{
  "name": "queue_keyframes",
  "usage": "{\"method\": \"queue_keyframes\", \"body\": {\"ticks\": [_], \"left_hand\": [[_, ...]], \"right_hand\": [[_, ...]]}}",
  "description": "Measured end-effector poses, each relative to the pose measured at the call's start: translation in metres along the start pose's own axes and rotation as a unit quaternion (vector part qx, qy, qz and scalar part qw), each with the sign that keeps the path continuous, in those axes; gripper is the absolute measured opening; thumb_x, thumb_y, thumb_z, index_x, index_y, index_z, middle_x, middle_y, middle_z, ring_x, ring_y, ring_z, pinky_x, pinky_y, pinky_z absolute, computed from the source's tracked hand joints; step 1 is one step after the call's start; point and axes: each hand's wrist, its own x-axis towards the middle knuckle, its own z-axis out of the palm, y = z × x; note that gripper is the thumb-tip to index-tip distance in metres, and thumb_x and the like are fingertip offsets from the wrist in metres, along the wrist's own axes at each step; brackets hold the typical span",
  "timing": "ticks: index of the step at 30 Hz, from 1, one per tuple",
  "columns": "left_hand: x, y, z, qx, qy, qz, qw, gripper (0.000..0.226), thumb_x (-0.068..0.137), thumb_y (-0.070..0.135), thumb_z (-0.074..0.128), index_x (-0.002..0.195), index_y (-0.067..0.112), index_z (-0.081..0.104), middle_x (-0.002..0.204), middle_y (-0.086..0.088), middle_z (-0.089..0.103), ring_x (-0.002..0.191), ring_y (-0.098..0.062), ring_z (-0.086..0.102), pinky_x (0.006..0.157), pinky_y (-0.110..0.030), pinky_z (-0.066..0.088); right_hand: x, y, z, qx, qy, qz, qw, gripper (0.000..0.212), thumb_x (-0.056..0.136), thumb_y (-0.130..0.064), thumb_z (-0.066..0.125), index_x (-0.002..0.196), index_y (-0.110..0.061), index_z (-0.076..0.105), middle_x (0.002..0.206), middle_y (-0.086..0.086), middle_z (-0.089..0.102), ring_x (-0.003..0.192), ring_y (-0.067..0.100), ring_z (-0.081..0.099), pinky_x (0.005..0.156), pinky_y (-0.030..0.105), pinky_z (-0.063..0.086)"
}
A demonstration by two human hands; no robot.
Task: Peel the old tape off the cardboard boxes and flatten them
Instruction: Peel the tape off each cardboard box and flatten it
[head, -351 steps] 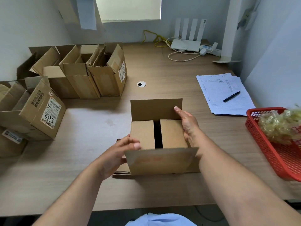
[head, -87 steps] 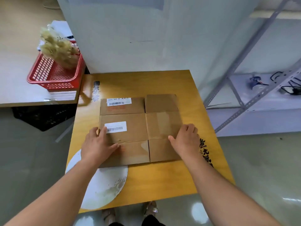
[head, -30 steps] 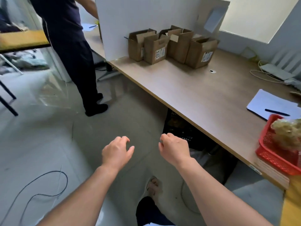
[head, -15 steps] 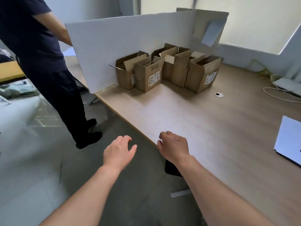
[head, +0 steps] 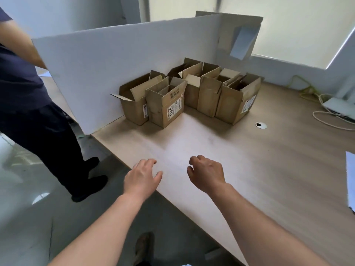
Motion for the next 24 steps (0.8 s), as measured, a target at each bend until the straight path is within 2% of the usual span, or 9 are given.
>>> {"method": "queue_keyframes", "body": {"ticks": [3, 7, 12, 17, 20, 24], "left_hand": [[0.046, -0.008, -0.004, 0.003, -0.005, 0.031, 0.999, 0.048, 0.094, 0.048, 0.048, 0.137, 0.025, 0.043, 0.133, 0.004, 0.05, 0.119, -0.014, 0.048, 0.085, -0.029, 0.043], [0.116, -0.026, -0.018, 0.008, -0.004, 0.069, 0.998, 0.051, 0.094, 0.046, 0.049, 0.139, 0.025, 0.04, 0.135, 0.002, 0.049, 0.12, -0.017, 0.047, 0.079, -0.028, 0.038], [0.205, -0.042, -0.038, -0.001, -0.013, 0.124, 0.992, 0.057, 0.093, 0.041, 0.054, 0.144, 0.021, 0.036, 0.139, -0.001, 0.045, 0.128, -0.021, 0.04, 0.098, -0.037, 0.039], [0.287, -0.046, -0.046, 0.028, -0.042, 0.199, 0.979, 0.071, 0.093, 0.04, 0.055, 0.152, 0.022, 0.018, 0.156, -0.003, 0.023, 0.142, -0.022, 0.023, 0.113, -0.038, 0.025], [0.328, -0.043, -0.042, 0.056, -0.044, 0.251, 0.965, 0.074, 0.094, 0.038, 0.054, 0.153, 0.022, 0.013, 0.16, -0.003, 0.015, 0.145, -0.021, 0.016, 0.116, -0.036, 0.019], [0.367, -0.035, -0.033, 0.123, -0.038, 0.306, 0.943, 0.069, 0.096, 0.034, 0.051, 0.153, 0.02, 0.015, 0.159, -0.004, 0.019, 0.146, -0.021, 0.016, 0.117, -0.034, 0.014]], "right_hand": [[0.035, 0.0, 0.002, -0.005, 0.008, 0.028, 1.0, 0.026, 0.095, -0.029, 0.039, 0.108, -0.015, 0.057, 0.101, 0.001, 0.061, 0.087, 0.028, 0.06, 0.065, 0.03, 0.04], [0.084, -0.011, 0.003, -0.014, 0.016, 0.063, 0.998, 0.026, 0.095, -0.029, 0.038, 0.109, -0.016, 0.056, 0.103, 0.001, 0.061, 0.088, 0.028, 0.06, 0.064, 0.03, 0.037], [0.142, -0.028, 0.002, -0.026, 0.017, 0.113, 0.993, 0.026, 0.094, -0.029, 0.039, 0.109, -0.016, 0.056, 0.104, 0.002, 0.06, 0.091, 0.028, 0.06, 0.066, 0.029, 0.038], [0.194, -0.039, 0.003, 0.005, 0.007, 0.145, 0.989, 0.036, 0.093, -0.036, 0.043, 0.124, -0.019, 0.049, 0.118, 0.002, 0.055, 0.105, 0.026, 0.054, 0.076, 0.032, 0.042], [0.218, -0.042, 0.003, 0.011, -0.013, 0.145, 0.989, 0.049, 0.091, -0.041, 0.047, 0.135, -0.02, 0.04, 0.127, 0.004, 0.047, 0.114, 0.027, 0.047, 0.082, 0.035, 0.043], [0.235, -0.041, 0.005, -0.001, -0.01, 0.17, 0.985, 0.045, 0.092, -0.04, 0.047, 0.132, -0.018, 0.043, 0.127, 0.004, 0.046, 0.109, 0.027, 0.049, 0.076, 0.032, 0.04]]}}
